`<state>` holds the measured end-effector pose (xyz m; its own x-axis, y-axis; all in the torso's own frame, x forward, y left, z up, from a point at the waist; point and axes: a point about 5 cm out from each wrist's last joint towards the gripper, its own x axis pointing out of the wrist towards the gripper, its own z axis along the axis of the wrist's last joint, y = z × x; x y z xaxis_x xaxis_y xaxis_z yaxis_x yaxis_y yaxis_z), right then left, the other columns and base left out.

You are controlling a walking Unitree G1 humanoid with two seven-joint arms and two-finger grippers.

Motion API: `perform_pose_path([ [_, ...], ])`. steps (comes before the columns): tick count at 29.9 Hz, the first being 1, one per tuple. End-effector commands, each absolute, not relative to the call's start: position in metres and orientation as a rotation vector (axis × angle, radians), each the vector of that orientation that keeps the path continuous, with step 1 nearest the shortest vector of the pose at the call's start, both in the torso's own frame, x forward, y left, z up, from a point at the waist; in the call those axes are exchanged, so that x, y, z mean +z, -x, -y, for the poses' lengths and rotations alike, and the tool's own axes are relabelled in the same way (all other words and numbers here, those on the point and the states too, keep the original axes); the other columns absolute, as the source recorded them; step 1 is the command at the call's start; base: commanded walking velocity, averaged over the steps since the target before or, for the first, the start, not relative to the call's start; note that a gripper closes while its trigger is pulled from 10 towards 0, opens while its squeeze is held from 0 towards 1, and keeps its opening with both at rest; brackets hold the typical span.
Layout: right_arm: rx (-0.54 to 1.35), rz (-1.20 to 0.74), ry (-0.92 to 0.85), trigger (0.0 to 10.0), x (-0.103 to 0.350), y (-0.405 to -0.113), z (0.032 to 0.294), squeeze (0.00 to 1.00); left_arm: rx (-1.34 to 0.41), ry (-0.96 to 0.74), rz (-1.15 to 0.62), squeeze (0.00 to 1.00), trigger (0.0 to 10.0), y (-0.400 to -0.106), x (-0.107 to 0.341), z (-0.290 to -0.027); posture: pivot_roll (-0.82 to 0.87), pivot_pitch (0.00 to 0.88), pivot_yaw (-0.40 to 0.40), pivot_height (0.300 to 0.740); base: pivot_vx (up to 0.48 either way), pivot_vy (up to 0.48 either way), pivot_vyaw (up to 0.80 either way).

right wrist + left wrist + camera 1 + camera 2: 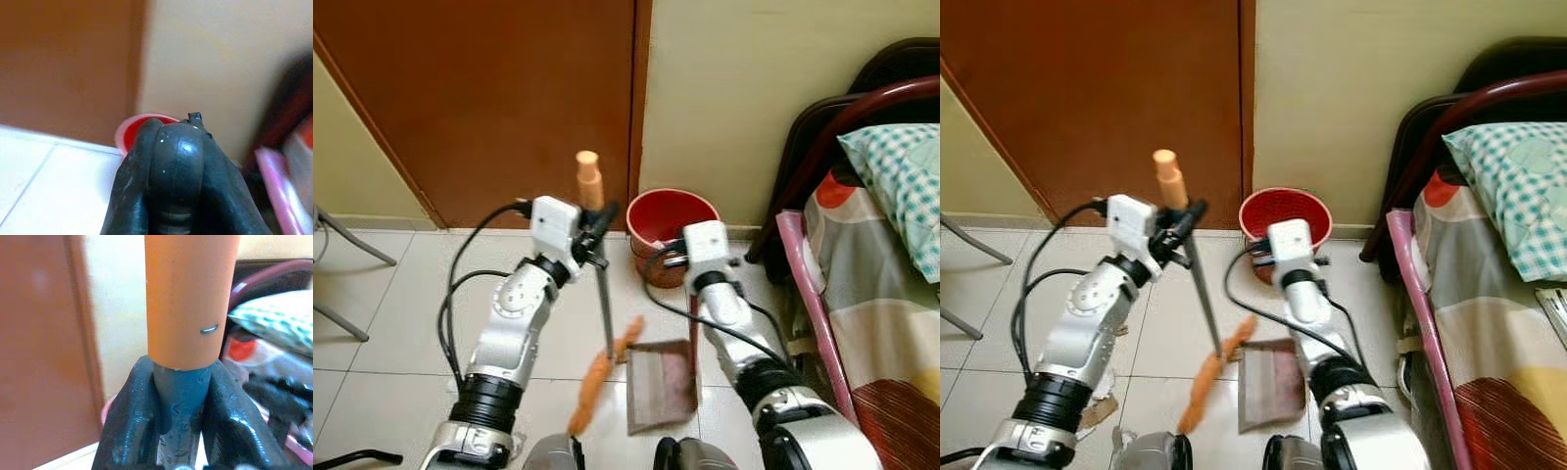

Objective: Sweep floor

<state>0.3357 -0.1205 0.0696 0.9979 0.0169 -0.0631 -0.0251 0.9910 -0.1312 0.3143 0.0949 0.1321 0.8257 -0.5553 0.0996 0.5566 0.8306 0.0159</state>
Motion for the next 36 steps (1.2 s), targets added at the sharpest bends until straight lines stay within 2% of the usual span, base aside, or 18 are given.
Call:
perform_pose_path([
  [1, -0.051, -0.047, 0.091, 10.0, 0.073, -0.337, 0.128, 0.0, -0.63, 0.017, 0.103, 0.0, 10.0, -0.311, 0.134, -0.092, 0.05, 0.106, 0.013, 0.74, 0.0, 0.0, 0.0],
  [4, -0.094, -0.057, 0.082, 10.0, 0.072, -0.337, 0.133, 0.0, -0.655, 0.041, 0.096, 0.0, 10.0, -0.309, 0.135, -0.089, 0.05, 0.108, 0.015, 0.74, 0.0, 0.0, 0.0],
  [13, -0.071, -0.036, 0.103, 10.0, 0.072, -0.335, 0.126, 0.0, -0.611, 0.355, 0.125, 0.0, 10.0, -0.308, 0.159, -0.094, 0.06, 0.11, 0.015, 0.74, 0.0, 0.0, 0.0],
  [24, -0.065, -0.024, 0.093, 10.0, 0.077, -0.336, 0.131, 0.0, -0.363, 0.084, 0.168, 0.0, 10.0, -0.323, 0.165, -0.155, 0.06, 0.119, 0.02, 0.74, 0.0, 0.0, 0.0],
  [27, -0.054, -0.012, 0.111, 10.0, 0.078, -0.336, 0.133, 0.0, -0.346, 0.067, 0.165, 0.0, 10.0, -0.322, 0.165, -0.161, 0.06, 0.119, 0.02, 0.74, 0.0, 0.0, 0.0],
  [32, -0.022, 0.034, 0.202, 10.0, 0.083, -0.332, 0.142, 0.0, -0.368, -0.094, 0.174, 0.0, 10.0, -0.314, 0.166, -0.163, 0.05, 0.143, 0.009, 0.74, 0.0, 0.0, 0.0],
  [36, 0.038, 0.079, 0.278, 10.0, 0.087, -0.327, 0.143, 0.0, -0.367, -0.122, 0.156, 0.0, 10.0, -0.308, 0.157, -0.164, 0.04, 0.139, -0.017, 0.74, 0.0, 0.0, 0.0],
])
